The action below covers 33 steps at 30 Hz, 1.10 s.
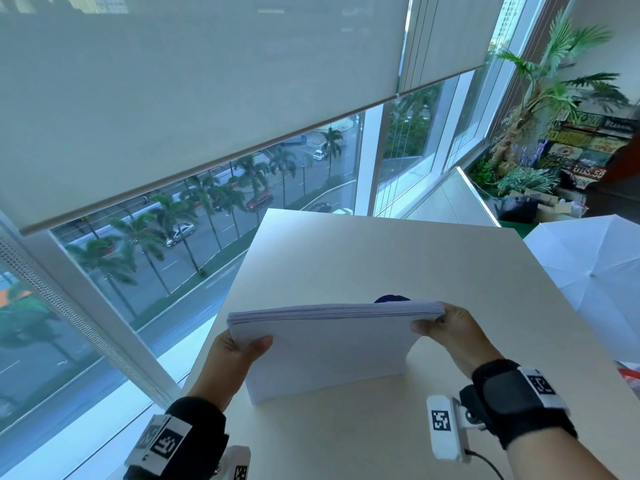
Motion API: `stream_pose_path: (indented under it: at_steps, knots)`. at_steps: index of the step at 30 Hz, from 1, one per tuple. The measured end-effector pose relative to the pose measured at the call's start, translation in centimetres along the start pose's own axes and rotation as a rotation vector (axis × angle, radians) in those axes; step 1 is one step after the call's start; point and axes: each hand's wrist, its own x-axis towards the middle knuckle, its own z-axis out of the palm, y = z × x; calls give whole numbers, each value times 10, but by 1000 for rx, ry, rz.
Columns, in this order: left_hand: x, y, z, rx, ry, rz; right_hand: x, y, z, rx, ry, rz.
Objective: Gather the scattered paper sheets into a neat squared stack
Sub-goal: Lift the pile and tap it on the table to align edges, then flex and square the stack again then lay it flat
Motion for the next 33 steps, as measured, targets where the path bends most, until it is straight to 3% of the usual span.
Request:
stream_pose_path:
  at_steps: [2, 7, 12, 15, 17, 22, 28, 33]
  knots:
    - [0, 0, 1, 4, 16, 11, 0, 5, 4, 44, 19, -40]
    - [-3, 1, 4, 43, 73, 17, 5, -2, 7, -115, 99, -219]
    - [-6, 8, 16, 39, 214, 102, 2, 0, 13, -20, 224, -310]
    - [-11, 3, 24, 56, 227, 91, -8, 9, 22, 114, 257, -217]
    - [-15, -3, 25, 76, 229, 67, -16, 21, 25, 239, 183, -105]
    - [-17, -3, 22, 110, 210, 35, -22, 41, 25, 176, 80, 88]
    - [-19, 8, 28, 45, 209, 85, -23, 30, 31, 185, 143, -26]
    - [-18, 16, 21, 36, 210, 89, -17, 36, 24, 130, 91, 71]
